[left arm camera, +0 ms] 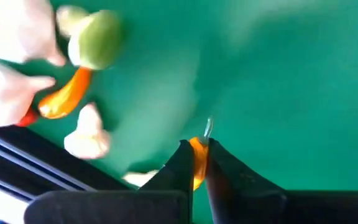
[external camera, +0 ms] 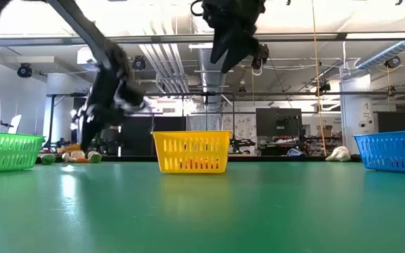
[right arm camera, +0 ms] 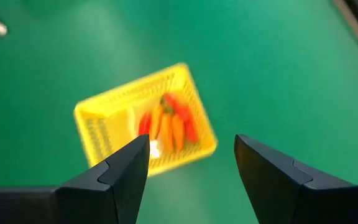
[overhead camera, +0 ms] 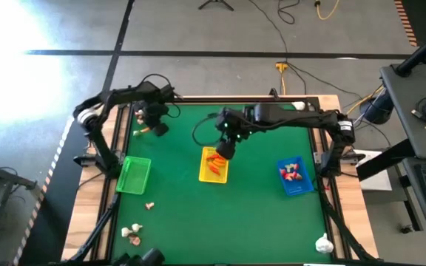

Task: Sort produce into baskets
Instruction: Put the yellow chili pepper into the yellow bin

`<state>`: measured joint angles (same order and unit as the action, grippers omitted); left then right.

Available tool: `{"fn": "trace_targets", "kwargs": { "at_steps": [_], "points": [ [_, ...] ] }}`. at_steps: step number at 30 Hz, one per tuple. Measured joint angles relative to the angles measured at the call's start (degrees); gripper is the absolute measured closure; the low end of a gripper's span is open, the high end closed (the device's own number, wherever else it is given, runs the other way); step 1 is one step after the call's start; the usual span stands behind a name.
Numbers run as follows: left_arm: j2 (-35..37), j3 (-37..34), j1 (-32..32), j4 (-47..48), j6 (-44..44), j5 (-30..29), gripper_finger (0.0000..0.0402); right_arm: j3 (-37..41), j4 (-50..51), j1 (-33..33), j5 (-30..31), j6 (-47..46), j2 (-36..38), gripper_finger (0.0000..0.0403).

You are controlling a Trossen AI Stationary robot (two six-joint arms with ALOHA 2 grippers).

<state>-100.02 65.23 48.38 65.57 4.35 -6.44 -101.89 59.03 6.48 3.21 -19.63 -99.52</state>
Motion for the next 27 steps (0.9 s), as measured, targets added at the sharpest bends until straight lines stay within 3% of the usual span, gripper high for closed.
{"fn": "trace_targets", "kwargs": {
  "at_steps": [5, 11, 16, 20, 27],
  "points": [
    [12.1, -0.6, -9.5, -7.4, -2.9, 7.2, 0.0398, 0.0, 5.9, -5.1, 5.2, -8.2, 0.8, 0.0177],
    [20.6, -4.1, -24.8, -28.9, -6.0, 14.5, 0.0399, 0.0, 9.8, -12.2, 6.3, -18.6, 2.4, 0.0177],
    [18.5, -6.5, -37.1, -42.0, -12.3, 14.6, 0.0399, 0.0, 15.5, -17.6, 8.4, -30.4, 4.3, 0.0177],
    [13.8, -6.7, -43.6, -46.5, -13.1, 12.1, 0.0399, 0.0, 20.3, -21.4, 10.9, -38.8, 5.2, 0.0177],
    [4.0, -4.1, -44.8, -49.2, -15.6, 11.2, 0.0399, 0.0, 20.9, -23.5, 15.0, -42.0, 5.4, 0.0177]
  ]
}}
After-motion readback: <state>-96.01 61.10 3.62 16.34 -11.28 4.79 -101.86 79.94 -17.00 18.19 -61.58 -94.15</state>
